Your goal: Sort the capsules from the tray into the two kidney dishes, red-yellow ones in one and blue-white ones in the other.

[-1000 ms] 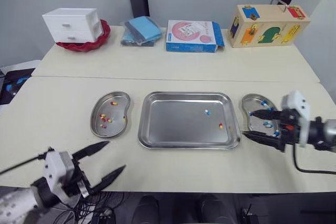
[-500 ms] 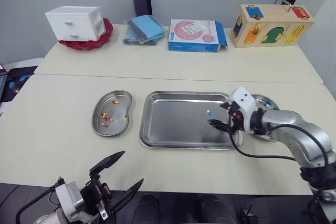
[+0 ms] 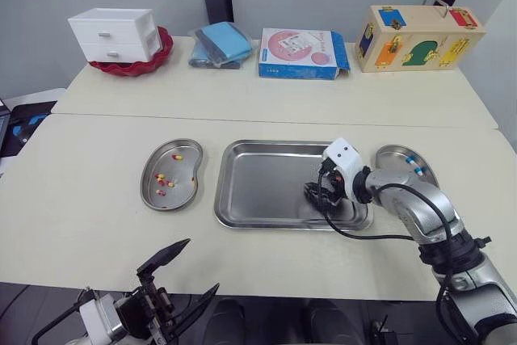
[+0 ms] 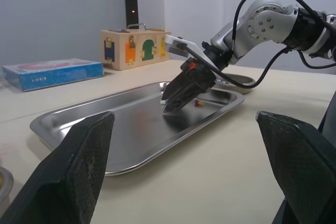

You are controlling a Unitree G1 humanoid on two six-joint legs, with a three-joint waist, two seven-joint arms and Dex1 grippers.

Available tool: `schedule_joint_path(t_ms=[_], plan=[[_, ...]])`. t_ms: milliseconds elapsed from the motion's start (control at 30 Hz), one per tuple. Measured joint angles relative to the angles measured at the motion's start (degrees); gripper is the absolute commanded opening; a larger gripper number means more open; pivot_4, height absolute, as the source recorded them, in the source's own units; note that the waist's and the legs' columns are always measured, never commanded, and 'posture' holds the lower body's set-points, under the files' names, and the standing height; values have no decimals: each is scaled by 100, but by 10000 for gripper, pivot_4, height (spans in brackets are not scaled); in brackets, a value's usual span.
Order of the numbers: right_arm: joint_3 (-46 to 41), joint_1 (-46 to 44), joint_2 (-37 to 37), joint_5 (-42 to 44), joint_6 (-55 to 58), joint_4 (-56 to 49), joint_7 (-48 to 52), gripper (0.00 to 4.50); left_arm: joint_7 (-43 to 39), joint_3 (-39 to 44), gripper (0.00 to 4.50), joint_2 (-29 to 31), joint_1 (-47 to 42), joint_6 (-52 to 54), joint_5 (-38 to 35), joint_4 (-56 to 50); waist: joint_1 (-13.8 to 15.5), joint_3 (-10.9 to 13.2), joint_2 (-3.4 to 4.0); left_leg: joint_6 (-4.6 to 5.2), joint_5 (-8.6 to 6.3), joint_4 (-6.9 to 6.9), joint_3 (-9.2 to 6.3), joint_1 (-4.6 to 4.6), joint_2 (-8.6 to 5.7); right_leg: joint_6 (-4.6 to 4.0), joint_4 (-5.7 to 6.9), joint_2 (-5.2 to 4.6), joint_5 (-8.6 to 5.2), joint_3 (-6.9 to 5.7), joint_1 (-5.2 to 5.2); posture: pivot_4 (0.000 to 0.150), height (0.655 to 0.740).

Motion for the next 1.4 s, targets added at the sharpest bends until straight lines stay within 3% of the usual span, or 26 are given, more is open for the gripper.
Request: schedule_joint_path(t_ms=[133, 367, 700, 933, 1233, 1400], plan=[[-3, -4, 75, -115, 11, 0, -28, 19177, -32, -10, 45000, 2, -7, -72, -43, 84, -6, -2, 1, 0, 0, 0, 0, 1, 0, 0, 1, 0, 0, 0, 0, 1500, 7400], [-10, -1, 77, -160, 96, -71, 32, 610, -164, -10, 45000, 10, -31, -139, -170, 298, -15, -2, 1, 0, 0, 0, -1, 0, 0, 0, 1, 0, 0, -1, -1, 1500, 7400], [-90, 164, 12, -148, -183, -145, 210, 111, -446, 1, 45000, 72, -80, -251, -339, 611, -19, -2, 1, 0, 0, 0, -1, -3, 0, 0, 1, 1, 0, -2, -3, 1500, 7400], [-1282, 762, -819, 375, -780, -863, 988, 111, -619, 10, 45000, 496, -161, 35, -595, 451, 29, -2, 0, 0, 0, 0, -4, -7, -1, 0, -1, 1, 0, -5, -2, 1500, 7400], [-2637, 1929, -1743, 637, -1010, -938, 1478, 111, -775, -15, 45000, 1025, -647, 666, -711, 191, 5, -4, 4, 1, 0, -1, 0, -2, 0, 0, 0, 2, 0, -1, 1, 1500, 7400], [-2957, 2292, -1843, 635, -1044, -938, 1499, 111, -900, -19, 45000, 1074, -842, 891, -716, 190, -7, -5, 5, 1, 0, 0, 3, 1, 0, 0, 0, 2, 0, 2, 3, 1500, 7400]])
